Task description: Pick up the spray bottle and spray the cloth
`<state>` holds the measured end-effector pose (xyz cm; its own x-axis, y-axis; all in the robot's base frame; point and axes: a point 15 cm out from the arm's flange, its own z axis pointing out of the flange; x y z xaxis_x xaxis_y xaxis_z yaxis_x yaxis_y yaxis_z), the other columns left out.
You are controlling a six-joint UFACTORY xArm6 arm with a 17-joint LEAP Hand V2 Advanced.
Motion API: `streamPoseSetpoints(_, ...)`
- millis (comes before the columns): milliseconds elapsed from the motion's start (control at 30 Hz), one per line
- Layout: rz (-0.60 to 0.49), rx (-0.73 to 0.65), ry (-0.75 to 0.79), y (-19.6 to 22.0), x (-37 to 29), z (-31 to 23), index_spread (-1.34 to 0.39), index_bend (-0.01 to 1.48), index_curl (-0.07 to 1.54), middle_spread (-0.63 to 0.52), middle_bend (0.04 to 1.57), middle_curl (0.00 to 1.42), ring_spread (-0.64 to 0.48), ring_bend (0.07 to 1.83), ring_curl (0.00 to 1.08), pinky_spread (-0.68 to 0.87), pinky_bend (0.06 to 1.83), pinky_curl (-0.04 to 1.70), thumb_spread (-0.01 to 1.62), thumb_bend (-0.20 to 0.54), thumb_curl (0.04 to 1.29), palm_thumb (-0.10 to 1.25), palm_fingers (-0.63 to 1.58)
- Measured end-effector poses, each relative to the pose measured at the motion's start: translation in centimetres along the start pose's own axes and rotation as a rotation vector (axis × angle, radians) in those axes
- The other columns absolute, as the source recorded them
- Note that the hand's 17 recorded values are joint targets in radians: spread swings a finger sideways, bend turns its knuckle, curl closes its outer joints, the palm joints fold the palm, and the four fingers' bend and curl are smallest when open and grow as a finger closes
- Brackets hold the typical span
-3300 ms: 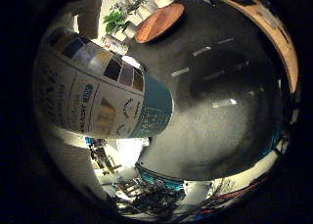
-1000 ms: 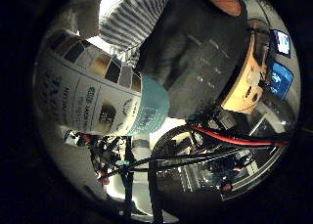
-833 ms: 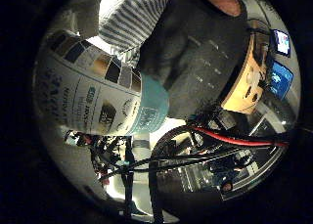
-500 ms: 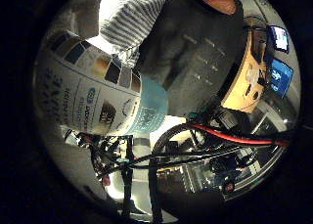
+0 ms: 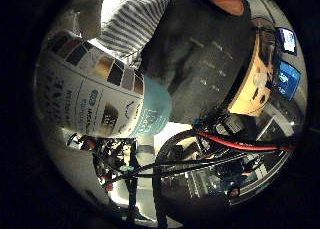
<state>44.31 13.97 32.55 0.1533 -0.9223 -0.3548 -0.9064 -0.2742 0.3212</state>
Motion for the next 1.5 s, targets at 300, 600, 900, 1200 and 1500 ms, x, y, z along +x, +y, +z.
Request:
streamPoseSetpoints(300, -0.04, 0.034, -0.089, 0.8, -3.1, -1.4, -0.2, 1.18, 0.66, -0.1, 1.34, 0.59, -0.17, 1.45, 0.57, -0.26, 1.06, 1.11, 1.08, -0.013, 0.67, 0.98, 1.22)
streamPoseSetpoints(600, -0.179, 0.101, -0.307, 3.3, -10.2, -5.2, -0.2, 1.18, 0.66, -0.1, 1.34, 0.59, -0.17, 1.45, 0.57, -0.26, 1.06, 1.11, 1.07, -0.01, 0.68, 1.0, 1.22)
streamPoseSetpoints(900, -0.412, 0.22, -0.549, 6.6, -19.4, -10.3, -0.2, 1.17, 0.66, -0.1, 1.34, 0.59, -0.17, 1.45, 0.57, -0.26, 1.06, 1.11, 1.07, -0.012, 0.68, 1.02, 1.21)
streamPoseSetpoints(1200, -0.558, 0.348, -0.59, 4.3, -25.5, -8.6, -0.2, 1.17, 0.67, -0.1, 1.34, 0.59, -0.17, 1.45, 0.57, -0.25, 1.06, 1.12, 1.07, -0.011, 0.69, 1.02, 1.21)
streamPoseSetpoints(1500, -0.612, 0.447, -0.757, 1.0, -30.9, -3.3, -0.21, 1.18, 0.67, -0.1, 1.34, 0.59, -0.17, 1.45, 0.57, -0.24, 1.06, 1.11, 1.06, -0.013, 0.7, 1.01, 1.21)
